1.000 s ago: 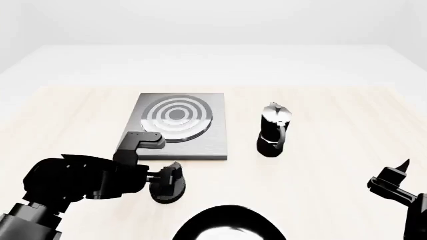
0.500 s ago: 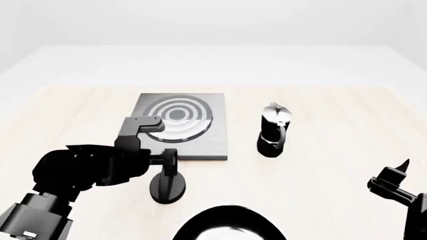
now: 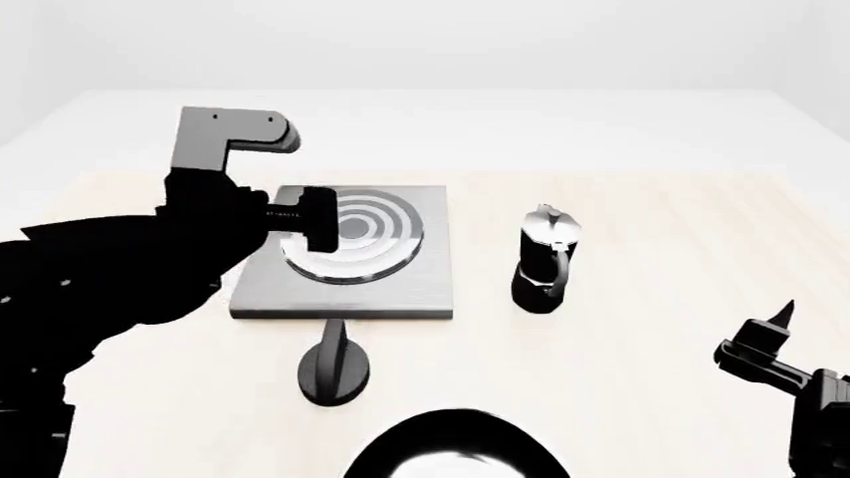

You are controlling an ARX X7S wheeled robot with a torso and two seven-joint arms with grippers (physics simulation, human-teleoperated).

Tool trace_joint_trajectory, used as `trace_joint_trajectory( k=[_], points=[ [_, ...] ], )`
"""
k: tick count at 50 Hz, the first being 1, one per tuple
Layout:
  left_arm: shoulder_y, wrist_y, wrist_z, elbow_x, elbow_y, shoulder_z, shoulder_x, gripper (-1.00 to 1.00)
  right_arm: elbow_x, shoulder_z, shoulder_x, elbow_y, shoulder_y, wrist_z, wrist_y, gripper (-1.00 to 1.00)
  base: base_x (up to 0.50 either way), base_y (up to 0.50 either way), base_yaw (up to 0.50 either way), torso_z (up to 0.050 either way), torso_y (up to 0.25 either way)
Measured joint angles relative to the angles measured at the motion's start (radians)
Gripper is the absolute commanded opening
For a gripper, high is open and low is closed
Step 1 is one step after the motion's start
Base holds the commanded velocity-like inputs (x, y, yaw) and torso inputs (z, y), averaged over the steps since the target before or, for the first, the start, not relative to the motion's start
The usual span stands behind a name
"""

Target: Turn on the stove and put the frying pan on it.

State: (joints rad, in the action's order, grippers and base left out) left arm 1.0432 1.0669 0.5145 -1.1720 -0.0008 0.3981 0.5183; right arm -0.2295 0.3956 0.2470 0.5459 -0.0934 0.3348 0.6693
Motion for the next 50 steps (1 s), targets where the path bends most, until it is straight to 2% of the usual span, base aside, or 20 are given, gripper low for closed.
trace_joint_trajectory(
  k=[12, 20, 25, 30, 37, 43, 50],
  points=[
    [0.026, -0.032, -0.025, 0.029, 0.098, 0.009, 0.028, 1.0, -0.008, -0.02, 0.014, 0.03, -0.019, 0.001, 0.023, 1.0, 0.0, 0.0, 0.0, 0.0, 0.0],
    [0.075, 0.119, -0.074, -0.092, 0.202, 0.051, 0.088, 1.0, -0.012, -0.02, 0.02, 0.037, -0.02, 0.004, 0.03, 1.0, 0.0, 0.0, 0.0, 0.0, 0.0],
    [0.158, 0.237, -0.063, -0.365, 0.344, 0.158, 0.184, 1.0, -0.012, -0.018, 0.022, 0.04, -0.02, 0.009, 0.034, 1.0, 0.0, 0.0, 0.0, 0.0, 0.0],
    [0.268, 0.281, 0.032, -0.665, 0.467, 0.314, 0.276, 1.0, -0.011, -0.022, 0.023, 0.039, -0.021, 0.013, 0.034, 1.0, 0.0, 0.0, 0.0, 0.0, 0.0],
    [0.444, 0.269, 0.201, -1.032, 0.616, 0.529, 0.378, 1.0, -0.01, -0.022, 0.025, 0.042, -0.021, 0.022, 0.04, 1.0, 0.0, 0.0, 0.0, 0.0, 0.0],
    [0.559, 0.258, 0.311, -1.239, 0.701, 0.654, 0.444, 1.0, -0.01, -0.021, 0.026, 0.046, -0.02, 0.028, 0.045, 1.0, 0.0, 0.0, 0.0, 0.0, 0.0],
    [0.631, 0.257, 0.373, -1.361, 0.75, 0.724, 0.49, 1.0, -0.011, -0.02, 0.027, 0.051, -0.02, 0.034, 0.05, 1.0, 0.0, 0.0, 0.0, 0.0, 0.0]
  ],
)
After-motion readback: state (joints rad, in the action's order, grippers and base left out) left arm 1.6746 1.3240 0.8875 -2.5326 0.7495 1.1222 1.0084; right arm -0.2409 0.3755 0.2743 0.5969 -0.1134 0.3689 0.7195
